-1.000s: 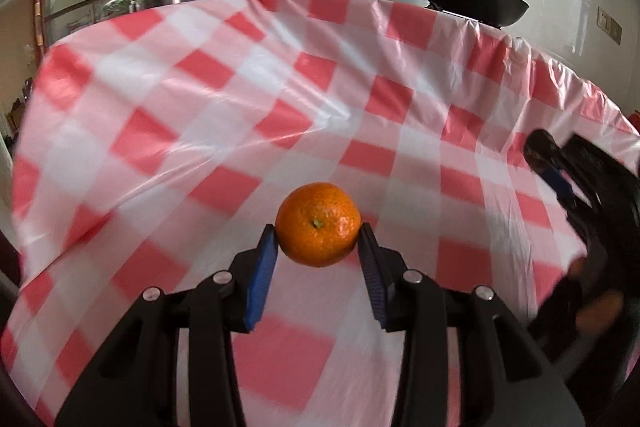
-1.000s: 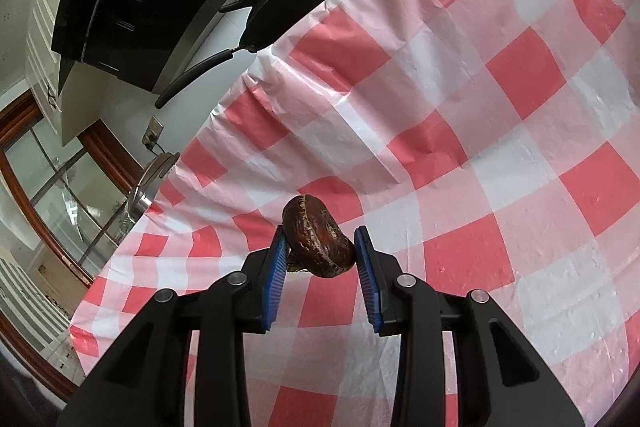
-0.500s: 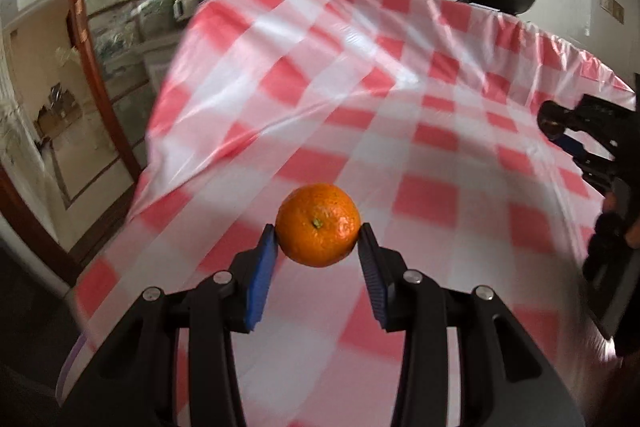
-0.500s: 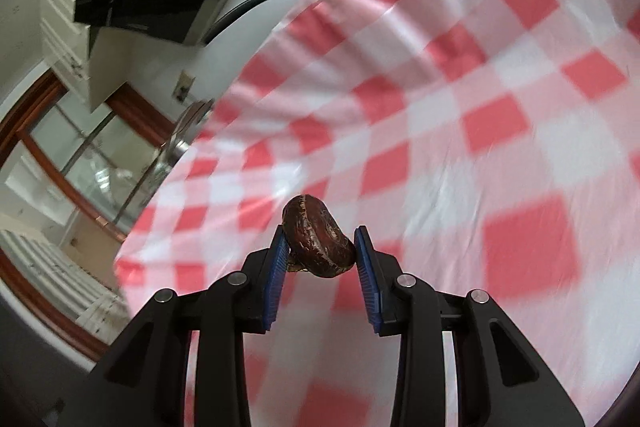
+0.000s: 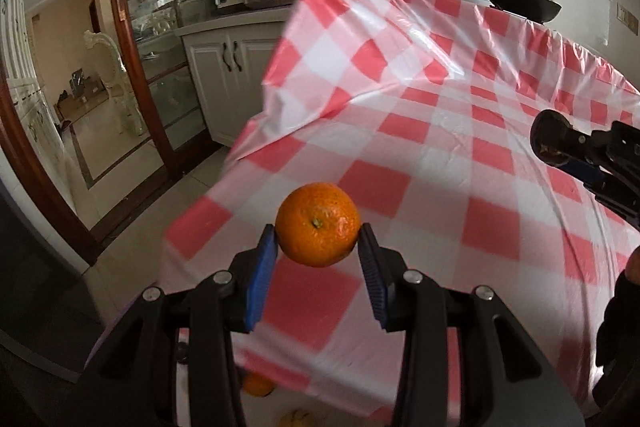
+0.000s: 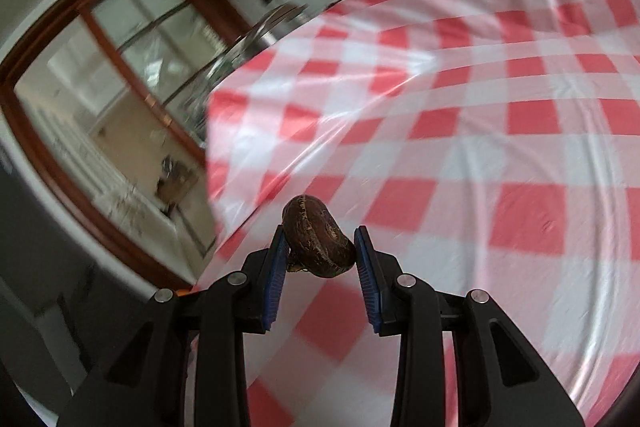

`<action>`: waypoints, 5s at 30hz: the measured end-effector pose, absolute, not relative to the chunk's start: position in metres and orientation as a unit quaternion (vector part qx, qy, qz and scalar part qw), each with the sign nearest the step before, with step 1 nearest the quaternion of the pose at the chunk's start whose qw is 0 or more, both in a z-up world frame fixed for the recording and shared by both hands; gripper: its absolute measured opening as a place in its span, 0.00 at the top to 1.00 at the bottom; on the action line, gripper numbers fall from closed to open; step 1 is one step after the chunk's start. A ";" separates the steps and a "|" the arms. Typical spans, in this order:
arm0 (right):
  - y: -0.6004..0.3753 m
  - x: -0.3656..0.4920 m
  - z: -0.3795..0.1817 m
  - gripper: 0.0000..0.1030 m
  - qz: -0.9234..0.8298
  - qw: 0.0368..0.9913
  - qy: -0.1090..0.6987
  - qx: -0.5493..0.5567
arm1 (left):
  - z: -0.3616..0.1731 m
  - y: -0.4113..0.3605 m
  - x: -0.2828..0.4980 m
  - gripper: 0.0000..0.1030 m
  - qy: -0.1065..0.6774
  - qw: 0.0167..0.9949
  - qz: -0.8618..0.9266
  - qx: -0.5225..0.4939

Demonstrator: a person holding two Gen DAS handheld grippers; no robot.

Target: Organize fruits

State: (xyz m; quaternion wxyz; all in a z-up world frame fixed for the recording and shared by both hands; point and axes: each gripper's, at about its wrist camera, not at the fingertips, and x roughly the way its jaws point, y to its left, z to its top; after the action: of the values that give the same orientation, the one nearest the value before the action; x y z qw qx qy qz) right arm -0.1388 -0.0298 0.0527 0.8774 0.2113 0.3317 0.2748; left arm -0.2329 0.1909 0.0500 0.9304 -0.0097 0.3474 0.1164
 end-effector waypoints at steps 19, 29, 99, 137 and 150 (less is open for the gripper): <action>0.127 -0.259 0.042 0.67 0.445 0.822 0.355 -0.009 | -0.009 0.302 -0.326 0.59 0.384 0.893 0.225 -0.069; 0.190 -0.305 -0.009 0.67 0.486 0.771 0.391 -0.129 | -0.062 0.339 -0.352 0.59 0.435 0.856 0.262 -0.097; 0.205 -0.319 -0.069 0.16 0.361 0.743 0.485 -0.287 | -0.067 0.339 -0.402 0.02 0.499 0.793 0.296 -0.184; 0.209 -0.319 -0.087 0.16 0.361 0.733 0.496 -0.293 | -0.085 0.349 -0.395 0.02 0.507 0.787 0.285 -0.203; 0.209 -0.319 -0.090 0.16 0.361 0.731 0.499 -0.294 | -0.087 0.352 -0.396 0.02 0.509 0.786 0.282 -0.206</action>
State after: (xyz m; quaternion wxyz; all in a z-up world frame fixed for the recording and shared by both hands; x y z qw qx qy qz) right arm -0.3188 0.2087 -0.0905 0.7312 -0.2940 0.4988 0.3606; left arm -0.3955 0.3521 -0.0869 0.7864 -0.2061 0.5094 0.2821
